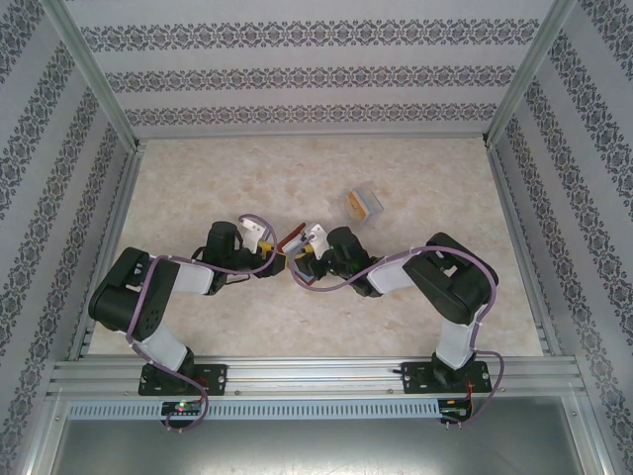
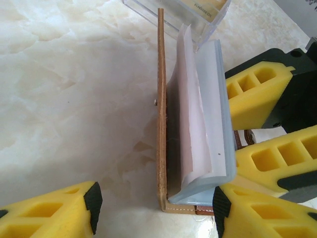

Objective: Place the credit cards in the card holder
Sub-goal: Rotate the card holder at the center of the table.

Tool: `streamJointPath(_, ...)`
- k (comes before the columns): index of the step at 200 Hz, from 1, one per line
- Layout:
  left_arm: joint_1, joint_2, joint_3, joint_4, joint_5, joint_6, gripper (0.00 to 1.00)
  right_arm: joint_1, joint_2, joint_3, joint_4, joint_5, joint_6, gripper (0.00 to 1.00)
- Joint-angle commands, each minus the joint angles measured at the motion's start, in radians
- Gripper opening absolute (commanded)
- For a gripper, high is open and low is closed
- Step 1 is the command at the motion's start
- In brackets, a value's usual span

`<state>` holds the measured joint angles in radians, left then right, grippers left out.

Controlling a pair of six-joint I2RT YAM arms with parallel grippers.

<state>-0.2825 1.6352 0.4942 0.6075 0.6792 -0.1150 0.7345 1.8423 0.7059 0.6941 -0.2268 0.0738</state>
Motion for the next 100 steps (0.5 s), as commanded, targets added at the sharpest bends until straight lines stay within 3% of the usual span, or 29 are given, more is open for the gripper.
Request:
streamJointPath(1, 0.011, -0.016, -0.011, 0.048, 0.003, -0.017, 0.62, -0.011, 0.008, 0.003, 0.038, -0.022, 0.011, 0.36)
streamJointPath(57, 0.012, -0.018, -0.035, 0.088, 0.061, 0.0, 0.62, -0.011, 0.009, -0.002, 0.047, -0.014, 0.015, 0.36)
streamJointPath(100, 0.012, -0.027, -0.049, 0.092, 0.033, -0.016, 0.61, -0.014, 0.019, 0.009, 0.048, -0.014, 0.021, 0.36)
